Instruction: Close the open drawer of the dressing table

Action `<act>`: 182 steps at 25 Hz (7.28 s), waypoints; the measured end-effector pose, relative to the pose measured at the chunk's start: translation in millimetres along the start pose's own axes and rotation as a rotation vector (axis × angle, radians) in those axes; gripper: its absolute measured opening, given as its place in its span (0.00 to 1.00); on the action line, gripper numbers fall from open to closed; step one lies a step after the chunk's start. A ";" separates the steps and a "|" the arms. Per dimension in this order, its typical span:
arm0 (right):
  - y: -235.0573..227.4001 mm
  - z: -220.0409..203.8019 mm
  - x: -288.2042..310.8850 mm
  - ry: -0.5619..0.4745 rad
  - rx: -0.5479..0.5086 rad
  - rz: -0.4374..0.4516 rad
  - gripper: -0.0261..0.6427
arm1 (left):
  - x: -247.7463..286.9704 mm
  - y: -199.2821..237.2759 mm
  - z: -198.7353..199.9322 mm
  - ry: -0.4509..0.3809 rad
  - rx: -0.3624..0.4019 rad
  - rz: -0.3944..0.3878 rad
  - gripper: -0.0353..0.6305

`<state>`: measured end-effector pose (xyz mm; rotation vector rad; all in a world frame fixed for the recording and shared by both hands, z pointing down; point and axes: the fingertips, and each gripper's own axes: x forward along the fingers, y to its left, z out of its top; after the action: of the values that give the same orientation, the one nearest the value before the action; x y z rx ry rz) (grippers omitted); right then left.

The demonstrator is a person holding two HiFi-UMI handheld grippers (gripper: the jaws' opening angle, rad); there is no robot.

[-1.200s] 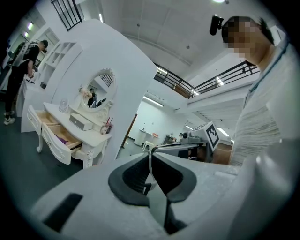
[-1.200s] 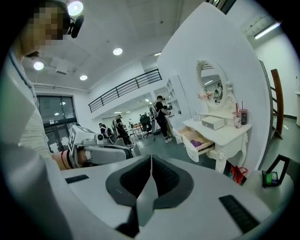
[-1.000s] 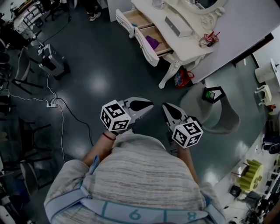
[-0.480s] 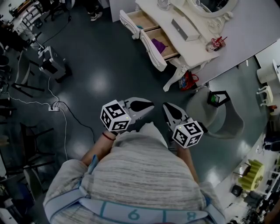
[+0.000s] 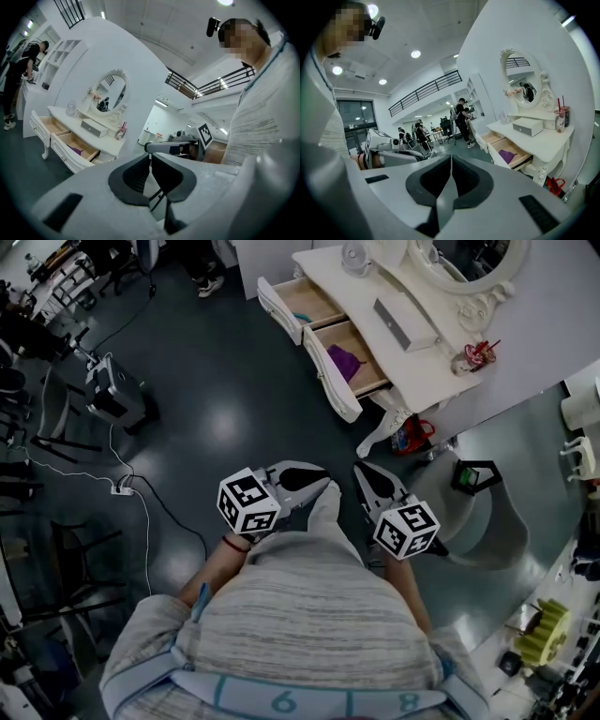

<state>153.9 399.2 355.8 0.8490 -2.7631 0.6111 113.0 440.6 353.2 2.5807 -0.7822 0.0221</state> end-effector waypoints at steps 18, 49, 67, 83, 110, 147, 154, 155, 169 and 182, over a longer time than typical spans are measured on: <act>-150.1 73.8 58.8 0.040 0.002 0.043 0.06 | 115.0 117.9 80.1 0.004 0.025 0.042 0.09; -252.9 116.1 161.7 0.070 0.015 0.030 0.06 | 183.5 263.5 109.5 0.118 0.088 0.007 0.09; -285.0 89.3 238.5 0.161 -0.030 0.010 0.06 | 186.6 366.2 86.0 0.185 0.120 0.062 0.18; -311.7 59.1 268.7 0.249 -0.018 -0.024 0.13 | 182.2 434.0 22.9 0.384 0.105 0.135 0.36; -318.2 52.6 283.1 0.264 0.019 -0.061 0.19 | 154.3 489.9 -121.2 0.928 0.229 0.115 0.33; -359.5 53.5 261.4 0.248 0.096 -0.183 0.19 | 234.9 510.8 -131.5 1.013 0.256 0.049 0.18; -368.7 52.7 257.1 0.244 0.109 -0.199 0.19 | 261.6 514.9 -125.1 0.999 0.270 0.041 0.18; -369.9 52.9 256.4 0.243 0.111 -0.201 0.19 | 265.7 515.6 -123.9 0.997 0.271 0.039 0.18; -387.9 46.9 242.2 0.248 0.140 -0.246 0.19 | 318.8 525.3 -109.7 0.976 0.299 0.023 0.18; -395.1 45.1 239.9 0.248 0.151 -0.264 0.19 | 348.2 529.5 -102.5 0.950 0.317 0.021 0.18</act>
<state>180.7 -36.0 515.6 1.0678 -2.3578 0.8185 135.2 -92.6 710.1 2.3896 -0.4407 1.3484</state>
